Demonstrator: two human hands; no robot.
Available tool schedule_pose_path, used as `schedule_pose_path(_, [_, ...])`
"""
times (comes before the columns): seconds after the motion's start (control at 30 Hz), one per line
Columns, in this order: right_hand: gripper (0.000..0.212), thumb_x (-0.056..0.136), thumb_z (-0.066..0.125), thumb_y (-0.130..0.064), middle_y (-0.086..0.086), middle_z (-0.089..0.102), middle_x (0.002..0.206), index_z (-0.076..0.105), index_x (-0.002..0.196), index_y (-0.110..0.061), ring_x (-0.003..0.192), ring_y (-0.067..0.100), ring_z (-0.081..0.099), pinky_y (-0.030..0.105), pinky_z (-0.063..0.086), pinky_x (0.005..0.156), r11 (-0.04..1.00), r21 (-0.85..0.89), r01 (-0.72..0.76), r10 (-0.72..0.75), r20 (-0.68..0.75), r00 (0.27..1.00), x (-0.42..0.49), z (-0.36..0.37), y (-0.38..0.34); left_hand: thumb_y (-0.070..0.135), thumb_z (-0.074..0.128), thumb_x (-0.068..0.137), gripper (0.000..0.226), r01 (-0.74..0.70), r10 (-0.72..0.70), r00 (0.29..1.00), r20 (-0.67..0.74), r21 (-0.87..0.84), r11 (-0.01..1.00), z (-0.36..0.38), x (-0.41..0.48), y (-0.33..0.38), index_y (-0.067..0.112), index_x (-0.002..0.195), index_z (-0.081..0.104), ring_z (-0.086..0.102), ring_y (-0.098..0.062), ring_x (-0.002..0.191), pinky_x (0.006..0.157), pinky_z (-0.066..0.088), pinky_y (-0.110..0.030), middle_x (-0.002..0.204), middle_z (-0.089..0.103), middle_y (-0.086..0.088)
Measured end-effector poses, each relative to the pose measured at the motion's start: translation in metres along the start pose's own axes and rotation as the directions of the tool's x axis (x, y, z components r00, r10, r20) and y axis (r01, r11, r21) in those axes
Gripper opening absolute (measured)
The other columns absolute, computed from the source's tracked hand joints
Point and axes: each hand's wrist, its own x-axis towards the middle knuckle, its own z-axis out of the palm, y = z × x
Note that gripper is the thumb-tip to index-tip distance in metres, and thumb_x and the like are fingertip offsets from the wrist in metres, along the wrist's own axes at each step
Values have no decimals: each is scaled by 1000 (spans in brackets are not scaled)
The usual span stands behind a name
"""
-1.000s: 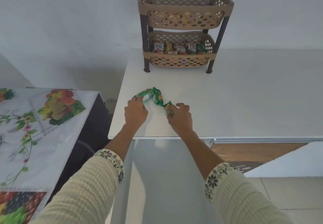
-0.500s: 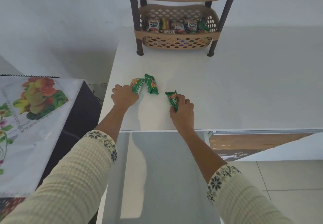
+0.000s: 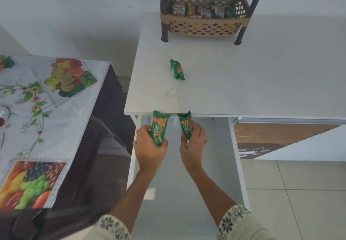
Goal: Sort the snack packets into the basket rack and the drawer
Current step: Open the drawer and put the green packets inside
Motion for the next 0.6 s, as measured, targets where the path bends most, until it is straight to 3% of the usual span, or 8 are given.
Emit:
schedule_pose_path(0.1, [47,89,58,-14,9,50,126,44,133,-21,111,26,47,43,35,96,995,-92,-22,32,106,994,-43,13,20,18,78,68,54,118,-118,987,111,4,993,7,-37,-33,12,113,48,60,-26,81,65,53,-41,100,54,-4])
schedule_pose_path(0.23, [52,91,55,-14,9,48,127,42,139,-30,111,27,48,46,40,93,959,-262,-107,188,309,932,-72,30,45,23,72,81,58,261,-317,888,333,203,944,33,-57,-71,12,125,36,64,-31,90,76,54,-44,104,65,-12])
schedule_pose_path(0.37, [42,94,53,-20,12,53,122,46,134,-30,107,31,53,45,43,90,913,-377,-158,317,408,856,-82,47,63,31,68,87,64,437,-493,735,465,230,869,58,-67,-100,13,130,25,61,-33,101,83,51,-42,117,60,-15])
schedule_pose_path(0.47, [34,94,54,-21,14,58,117,53,127,-26,104,32,56,43,46,90,914,-374,-156,334,479,812,-87,60,71,30,66,87,76,517,-561,631,536,249,819,72,-70,-122,14,141,15,54,-36,113,96,47,-45,127,54,-17])
schedule_pose_path(0.6, [39,92,53,-11,16,52,124,53,130,-19,104,33,57,44,48,92,937,-289,-195,329,547,770,-94,74,76,21,62,84,77,610,-624,522,582,257,750,82,-71,-139,16,144,14,52,-34,113,97,47,-46,128,52,-15])
